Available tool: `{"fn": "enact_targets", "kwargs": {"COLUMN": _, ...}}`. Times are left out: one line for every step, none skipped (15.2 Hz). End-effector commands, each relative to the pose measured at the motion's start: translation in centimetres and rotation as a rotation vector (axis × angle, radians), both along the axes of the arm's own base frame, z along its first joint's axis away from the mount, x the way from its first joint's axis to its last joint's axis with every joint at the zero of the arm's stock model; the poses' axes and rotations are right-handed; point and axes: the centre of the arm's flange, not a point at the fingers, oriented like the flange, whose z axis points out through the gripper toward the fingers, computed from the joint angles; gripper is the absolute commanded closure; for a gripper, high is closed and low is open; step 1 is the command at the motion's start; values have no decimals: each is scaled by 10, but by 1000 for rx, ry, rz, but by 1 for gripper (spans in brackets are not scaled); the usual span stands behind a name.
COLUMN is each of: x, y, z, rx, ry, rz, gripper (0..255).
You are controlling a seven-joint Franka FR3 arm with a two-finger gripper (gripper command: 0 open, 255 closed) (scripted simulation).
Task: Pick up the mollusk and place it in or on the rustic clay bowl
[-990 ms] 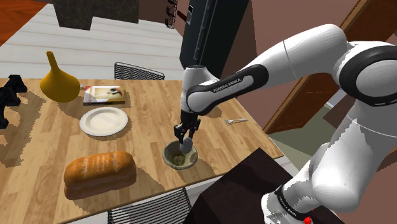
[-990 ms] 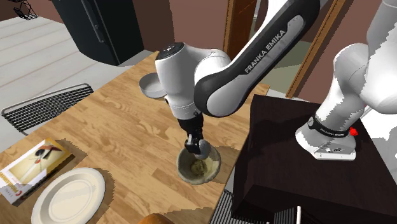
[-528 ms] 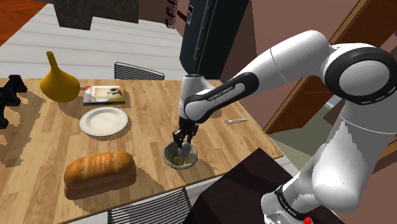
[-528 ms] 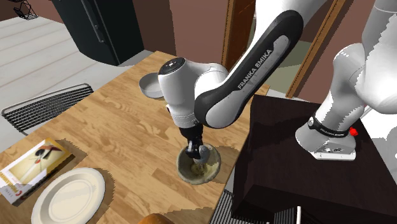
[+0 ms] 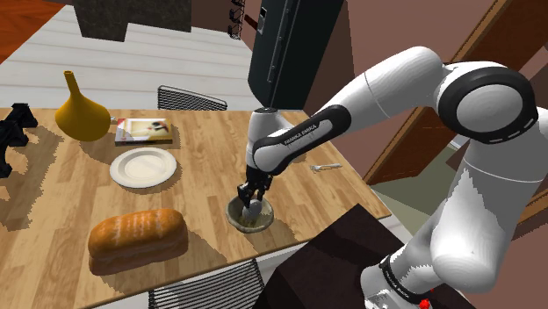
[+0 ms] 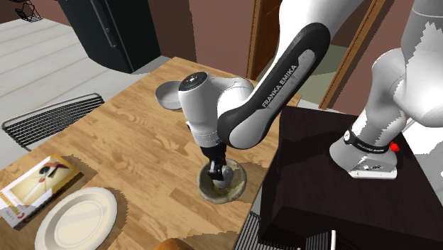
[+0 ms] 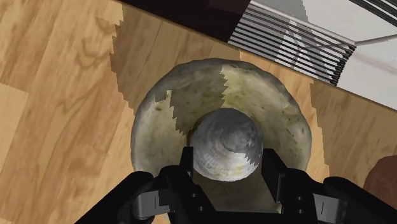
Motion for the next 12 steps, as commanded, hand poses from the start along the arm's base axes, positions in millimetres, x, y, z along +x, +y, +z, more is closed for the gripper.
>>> {"fn": "enact_targets", "kwargs": {"x": 0, "y": 0, "z": -1, "rx": -1, "ry": 1, "rz": 0, "gripper": 255}}
{"fn": "enact_targets", "kwargs": {"x": 0, "y": 0, "z": -1, "rx": -1, "ry": 1, "rz": 0, "gripper": 255}}
{"fn": "enact_targets", "kwargs": {"x": 0, "y": 0, "z": -1, "rx": -1, "ry": 1, "rz": 0, "gripper": 255}}
{"fn": "enact_targets", "kwargs": {"x": 0, "y": 0, "z": 0, "rx": -1, "ry": 1, "rz": 0, "gripper": 0}}
{"fn": "enact_targets", "kwargs": {"x": 0, "y": 0, "z": -1, "rx": -1, "ry": 1, "rz": 0, "gripper": 0}}
{"fn": "enact_targets", "kwargs": {"x": 0, "y": 0, "z": -1, "rx": -1, "ry": 1, "rz": 0, "gripper": 0}}
{"fn": "enact_targets", "kwargs": {"x": 0, "y": 0, "z": -1, "rx": -1, "ry": 1, "rz": 0, "gripper": 0}}
{"fn": "enact_targets", "kwargs": {"x": 0, "y": 0, "z": -1, "rx": -1, "ry": 1, "rz": 0, "gripper": 0}}
{"fn": "enact_targets", "kwargs": {"x": 0, "y": 0, "z": -1, "rx": -1, "ry": 1, "rz": 0, "gripper": 0}}
{"fn": "enact_targets", "kwargs": {"x": 3, "y": -1, "z": 12, "rx": -1, "ry": 1, "rz": 0, "gripper": 0}}
{"fn": "enact_targets", "kwargs": {"x": 5, "y": -1, "z": 25, "rx": -1, "ry": 1, "rz": 0, "gripper": 0}}
{"fn": "enact_targets", "kwargs": {"x": 8, "y": -2, "z": 38, "rx": -1, "ry": 1, "rz": 0, "gripper": 0}}
